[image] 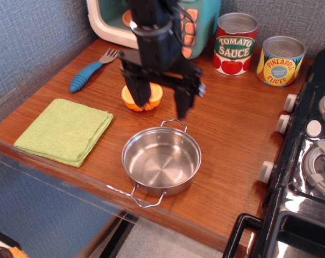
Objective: PLACE THE PAN ON THE GREEN CLOTH
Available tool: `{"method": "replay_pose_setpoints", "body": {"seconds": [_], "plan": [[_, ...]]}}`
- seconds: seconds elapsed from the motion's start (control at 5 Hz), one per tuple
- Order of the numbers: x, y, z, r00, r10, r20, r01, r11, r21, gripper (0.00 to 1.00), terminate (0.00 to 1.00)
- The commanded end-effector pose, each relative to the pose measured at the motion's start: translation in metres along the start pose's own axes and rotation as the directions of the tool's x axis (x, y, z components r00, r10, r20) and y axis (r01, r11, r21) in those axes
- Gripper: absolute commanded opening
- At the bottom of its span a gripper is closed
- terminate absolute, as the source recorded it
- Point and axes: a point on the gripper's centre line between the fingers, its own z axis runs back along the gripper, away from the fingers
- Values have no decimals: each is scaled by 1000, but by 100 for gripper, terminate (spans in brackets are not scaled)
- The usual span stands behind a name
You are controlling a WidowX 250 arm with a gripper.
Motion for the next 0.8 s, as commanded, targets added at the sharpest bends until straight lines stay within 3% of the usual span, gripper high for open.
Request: {"method": "replay_pose_setpoints", "body": {"seconds": [0.0, 0.4, 0.6], "plan": [[-13, -43, -27, 999, -20, -45, 21, 1000, 16, 100, 0], [-29, -60, -68, 995, 6, -97, 6, 992, 124, 100, 0], [-32, -63, -83, 992, 2, -126, 15, 991, 134, 100, 0]]}}
